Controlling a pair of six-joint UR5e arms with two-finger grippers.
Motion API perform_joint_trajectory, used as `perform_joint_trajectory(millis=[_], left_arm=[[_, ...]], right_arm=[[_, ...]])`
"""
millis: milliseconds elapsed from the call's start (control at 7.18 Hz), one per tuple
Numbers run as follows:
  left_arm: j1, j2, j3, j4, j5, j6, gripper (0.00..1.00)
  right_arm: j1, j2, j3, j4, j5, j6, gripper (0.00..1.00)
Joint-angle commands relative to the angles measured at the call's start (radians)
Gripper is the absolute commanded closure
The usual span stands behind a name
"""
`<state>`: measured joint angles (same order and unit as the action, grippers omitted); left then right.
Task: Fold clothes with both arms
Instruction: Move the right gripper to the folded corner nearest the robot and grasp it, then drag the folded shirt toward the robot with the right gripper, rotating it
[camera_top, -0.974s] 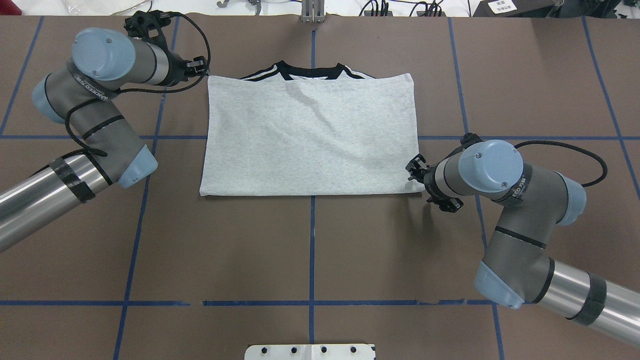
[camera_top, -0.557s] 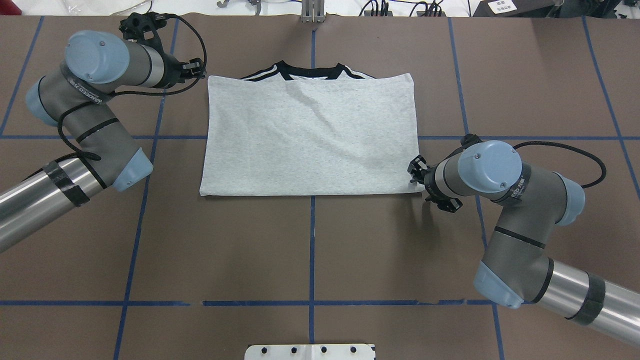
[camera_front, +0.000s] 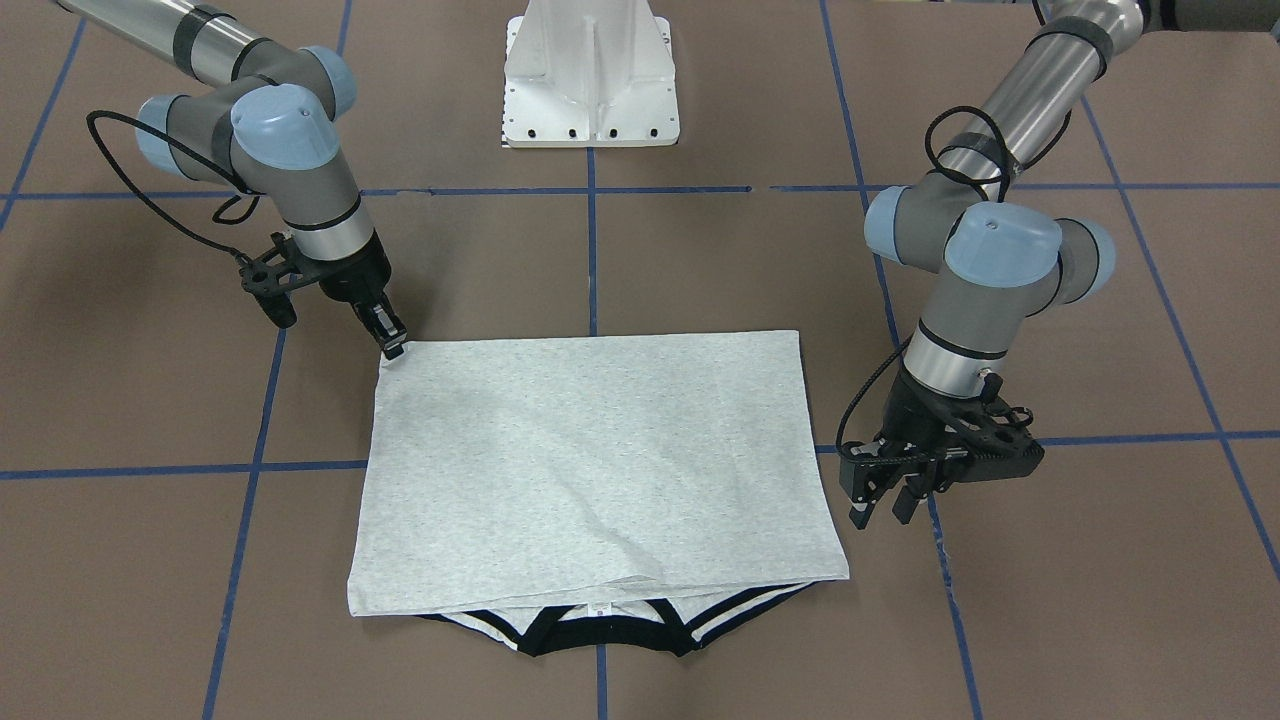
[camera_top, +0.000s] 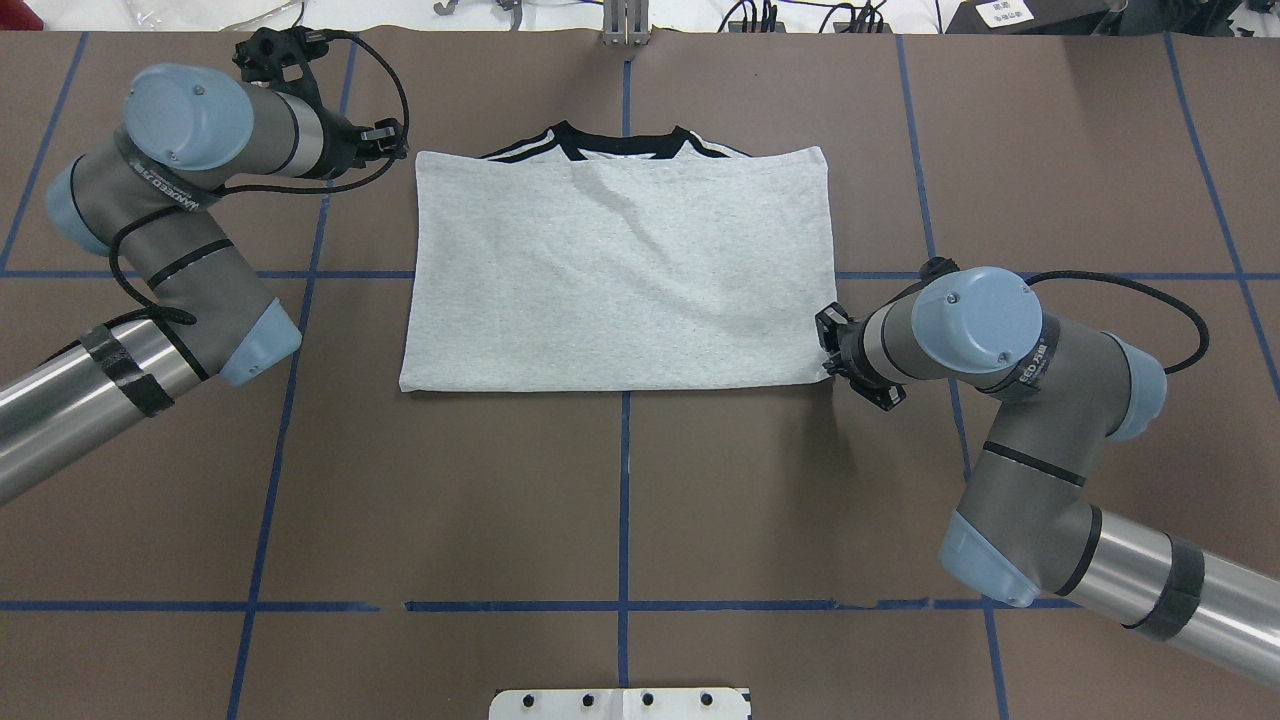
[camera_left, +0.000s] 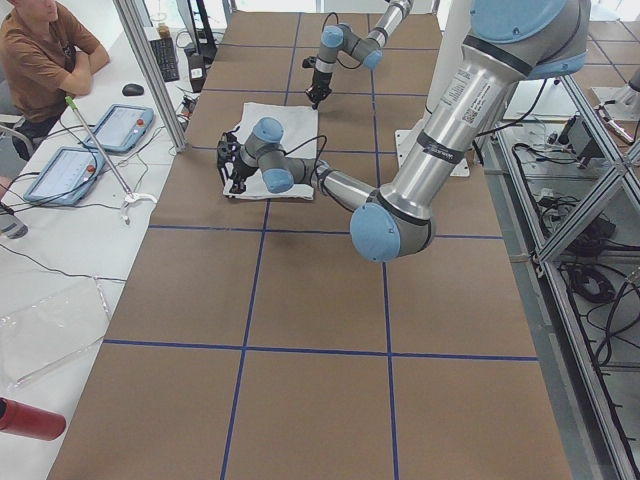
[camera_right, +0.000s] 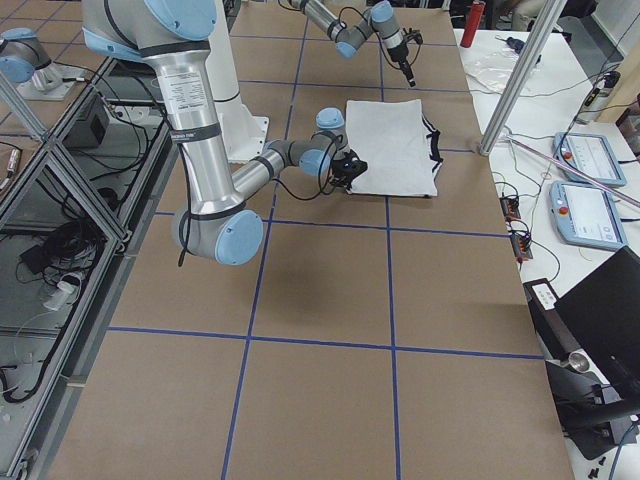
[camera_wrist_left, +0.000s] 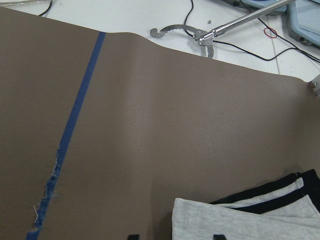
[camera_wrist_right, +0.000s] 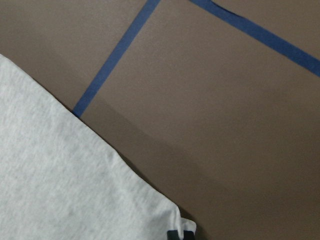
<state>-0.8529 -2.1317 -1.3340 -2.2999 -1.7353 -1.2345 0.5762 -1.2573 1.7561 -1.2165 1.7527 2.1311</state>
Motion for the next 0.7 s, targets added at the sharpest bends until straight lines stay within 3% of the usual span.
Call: perform_joint_trajectory(millis=[0, 418, 557], left_arm=[[0.0, 0.001, -0.007, 0.0, -0.003, 0.0, 0.42], [0.009, 0.039, -0.112, 0.011, -0.026, -0.007, 0.42], [0.009, 0.094, -0.182, 0.01, -0.108, -0.011, 0.37]], right_arm=[[0.011, -0.035, 0.096, -0.027, 0.016, 0.004, 1.0], [-0.25, -0.184, 0.527, -0.424, 0.077, 0.027, 1.0], [-0.327, -0.198, 0.578, -0.486, 0.158, 0.045, 1.0]])
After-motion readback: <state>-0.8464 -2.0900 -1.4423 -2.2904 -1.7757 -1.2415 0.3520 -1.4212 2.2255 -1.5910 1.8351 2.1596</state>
